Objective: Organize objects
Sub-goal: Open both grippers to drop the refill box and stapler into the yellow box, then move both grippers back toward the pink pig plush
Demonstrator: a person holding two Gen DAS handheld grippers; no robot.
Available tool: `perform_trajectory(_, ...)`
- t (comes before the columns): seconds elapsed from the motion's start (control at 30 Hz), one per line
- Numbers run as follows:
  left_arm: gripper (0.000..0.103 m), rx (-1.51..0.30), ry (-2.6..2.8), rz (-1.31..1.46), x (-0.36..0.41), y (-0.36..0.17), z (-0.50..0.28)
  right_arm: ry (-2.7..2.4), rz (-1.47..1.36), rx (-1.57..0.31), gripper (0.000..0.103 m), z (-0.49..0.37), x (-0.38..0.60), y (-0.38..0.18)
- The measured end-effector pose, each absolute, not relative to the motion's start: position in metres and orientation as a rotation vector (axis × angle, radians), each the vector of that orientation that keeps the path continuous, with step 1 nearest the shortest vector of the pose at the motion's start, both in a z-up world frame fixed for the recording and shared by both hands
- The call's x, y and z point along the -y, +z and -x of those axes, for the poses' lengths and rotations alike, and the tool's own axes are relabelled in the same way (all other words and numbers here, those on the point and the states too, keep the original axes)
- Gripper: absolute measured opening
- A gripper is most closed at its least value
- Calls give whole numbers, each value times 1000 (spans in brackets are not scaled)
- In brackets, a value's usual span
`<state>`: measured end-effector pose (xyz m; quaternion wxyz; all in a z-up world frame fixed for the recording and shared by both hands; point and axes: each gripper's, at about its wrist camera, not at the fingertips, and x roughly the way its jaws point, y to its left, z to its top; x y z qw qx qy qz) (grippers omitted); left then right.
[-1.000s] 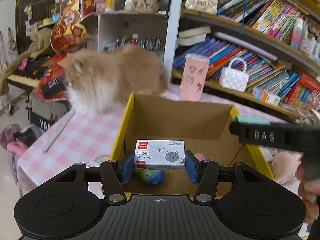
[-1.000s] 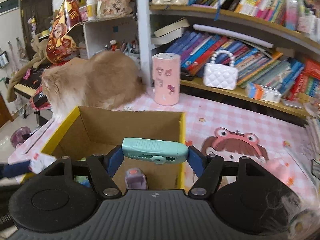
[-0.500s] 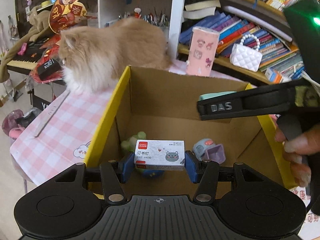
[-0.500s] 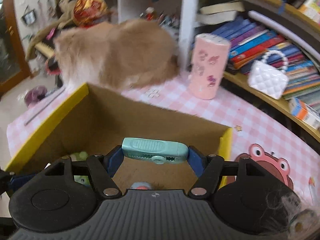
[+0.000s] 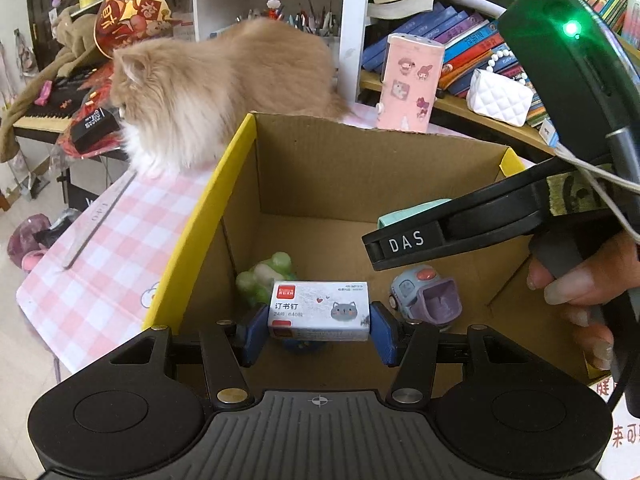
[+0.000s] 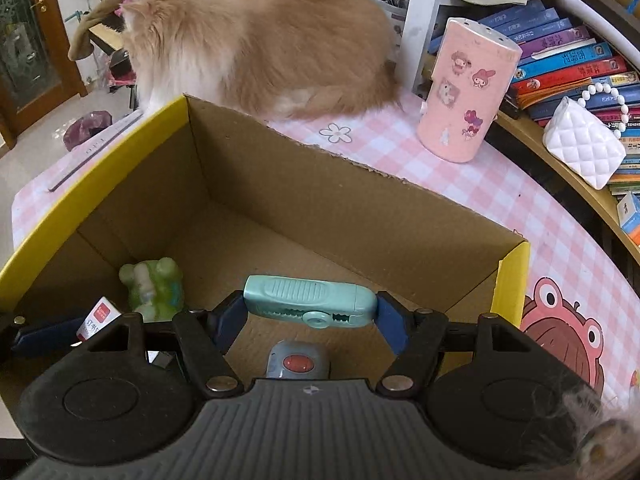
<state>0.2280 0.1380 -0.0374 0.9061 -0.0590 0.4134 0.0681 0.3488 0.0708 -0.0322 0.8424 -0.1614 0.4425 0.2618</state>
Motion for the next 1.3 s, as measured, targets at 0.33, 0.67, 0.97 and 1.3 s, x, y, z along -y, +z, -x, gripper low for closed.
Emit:
perform_trajectory(0.33,70,-804,107,143,-141,-24,-220,535,289,-892,72,-344,-66,-19)
perform_trajectory(0.67,74,-678,138,132,-154,10,-187,471,140,-761,72,-304,-39,30)
perform_trajectory(0.97,79,-603,186,150,-178,33,-140,406,45,-668,72,-239,-16,58)
perform_trajectory(1.3,85,-598,228,120,-191,33,-79,310,67,-528,72,-141,-10,58)
